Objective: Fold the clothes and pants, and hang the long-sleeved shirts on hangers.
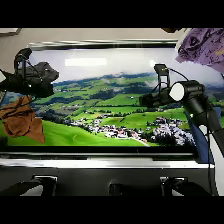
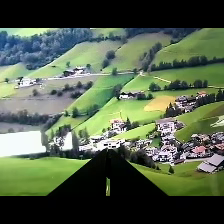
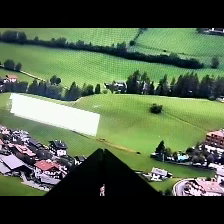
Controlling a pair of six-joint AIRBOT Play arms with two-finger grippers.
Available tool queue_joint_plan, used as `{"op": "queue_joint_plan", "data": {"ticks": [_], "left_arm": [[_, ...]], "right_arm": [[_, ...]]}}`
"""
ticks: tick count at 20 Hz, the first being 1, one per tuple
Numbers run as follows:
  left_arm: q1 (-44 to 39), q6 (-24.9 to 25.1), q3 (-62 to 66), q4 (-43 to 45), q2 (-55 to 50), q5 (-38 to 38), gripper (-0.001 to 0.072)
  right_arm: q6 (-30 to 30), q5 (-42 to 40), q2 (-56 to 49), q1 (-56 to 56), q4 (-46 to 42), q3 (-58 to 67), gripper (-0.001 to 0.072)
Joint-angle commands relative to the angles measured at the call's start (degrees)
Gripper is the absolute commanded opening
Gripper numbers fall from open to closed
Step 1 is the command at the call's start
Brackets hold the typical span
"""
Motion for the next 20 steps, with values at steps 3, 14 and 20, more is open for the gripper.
{"op": "queue_joint_plan", "data": {"ticks": [3, 14, 20], "left_arm": [[0.0, 0.0, 0.0, 0.0, 0.0, 0.0, 0.0022], [0.0, 0.0, 0.0, 0.0, 0.0, 0.0, 0.0022], [0.0, 0.0, 0.0, 0.0, -0.2, 0.8, 0.0022]], "right_arm": [[0.0, 0.0, 0.0, 0.0, 0.0, 0.1, 0.0032], [0.0, 0.0, 0.0, 0.0, 0.0, 0.1, 0.0032], [0.0, -0.3, 0.0, 0.0, 0.1, 0.1, 0.0032]]}}
